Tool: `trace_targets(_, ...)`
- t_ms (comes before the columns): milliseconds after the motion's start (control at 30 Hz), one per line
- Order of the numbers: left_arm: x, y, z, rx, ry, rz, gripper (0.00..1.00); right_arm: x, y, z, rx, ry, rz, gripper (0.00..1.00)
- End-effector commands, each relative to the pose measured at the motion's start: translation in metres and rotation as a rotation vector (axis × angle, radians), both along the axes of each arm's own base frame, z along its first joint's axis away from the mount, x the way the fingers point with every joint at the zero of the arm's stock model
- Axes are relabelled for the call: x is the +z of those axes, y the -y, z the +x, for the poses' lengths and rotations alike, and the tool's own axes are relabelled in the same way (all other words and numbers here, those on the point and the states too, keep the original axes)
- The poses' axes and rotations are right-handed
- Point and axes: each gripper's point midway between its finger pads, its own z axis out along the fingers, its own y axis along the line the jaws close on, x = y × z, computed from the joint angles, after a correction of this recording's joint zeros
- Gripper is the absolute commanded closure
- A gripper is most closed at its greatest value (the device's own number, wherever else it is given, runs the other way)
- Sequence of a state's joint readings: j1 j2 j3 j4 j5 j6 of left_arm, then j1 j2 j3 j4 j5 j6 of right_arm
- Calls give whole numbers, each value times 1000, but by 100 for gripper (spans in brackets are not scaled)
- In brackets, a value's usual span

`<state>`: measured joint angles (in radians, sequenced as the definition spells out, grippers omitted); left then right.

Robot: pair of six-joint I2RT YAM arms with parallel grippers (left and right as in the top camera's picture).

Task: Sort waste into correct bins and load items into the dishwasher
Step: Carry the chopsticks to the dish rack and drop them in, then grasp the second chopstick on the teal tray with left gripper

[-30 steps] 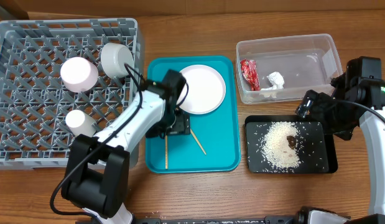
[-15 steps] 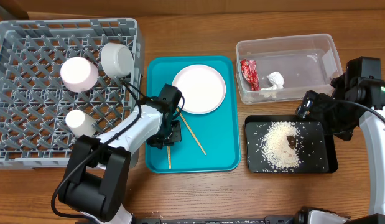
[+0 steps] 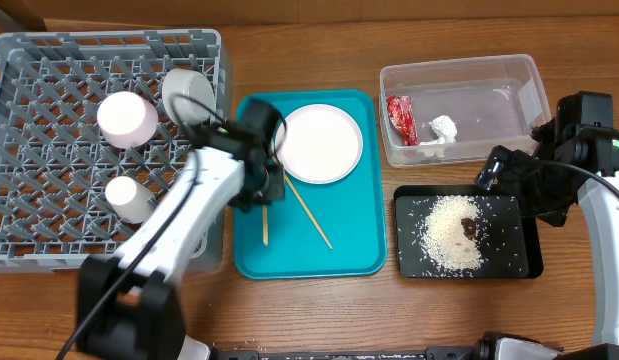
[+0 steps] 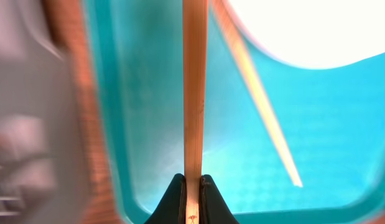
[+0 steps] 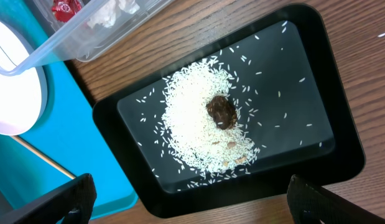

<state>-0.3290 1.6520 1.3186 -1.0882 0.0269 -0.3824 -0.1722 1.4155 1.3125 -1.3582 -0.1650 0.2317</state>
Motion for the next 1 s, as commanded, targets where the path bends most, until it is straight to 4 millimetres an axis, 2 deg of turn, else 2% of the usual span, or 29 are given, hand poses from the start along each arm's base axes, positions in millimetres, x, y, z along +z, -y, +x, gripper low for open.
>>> trace_targets(0, 52, -29, 20, -54, 153, 61, 96, 3, 1, -1, -2, 14, -9, 0)
trace_targets(100, 60, -60, 27, -46, 179, 117, 96, 3, 1, -1, -2, 14, -9, 0)
trace_targets(167, 55, -81, 31, -72, 166, 143, 96, 3, 1, -1, -2, 14, -9, 0)
trace_targets(267, 45, -102, 35, -79, 135, 163, 96, 3, 1, -1, -2, 14, -9, 0)
trace_targets(533, 2, -127, 37, -13, -2, 162, 96, 3, 1, -2, -1, 12, -9, 0)
trace_targets(567, -2, -127, 36, -14, -18, 157, 92, 3, 1, -2, -2, 13, -9, 0)
trace_targets(633, -7, -122, 33, -20, -43, 130, 51, 3, 1, -2, -2, 12, -9, 0)
trace_targets(700, -6, -116, 33, -16, -41, 94, 36, 3, 1, -2, -2, 13, -9, 0)
trace_targets(767, 8, -106, 39, -13, 7, 36, 23, 3, 1, -1, -2, 13, -9, 0)
trace_targets(867, 39, -82, 47, -31, 98, -70, 15, 3, 1, -1, -2, 13, -9, 0)
trace_targets(967, 65, -55, 46, -18, 159, -158, 18, 3, 1, -1, -2, 13, -10, 0)
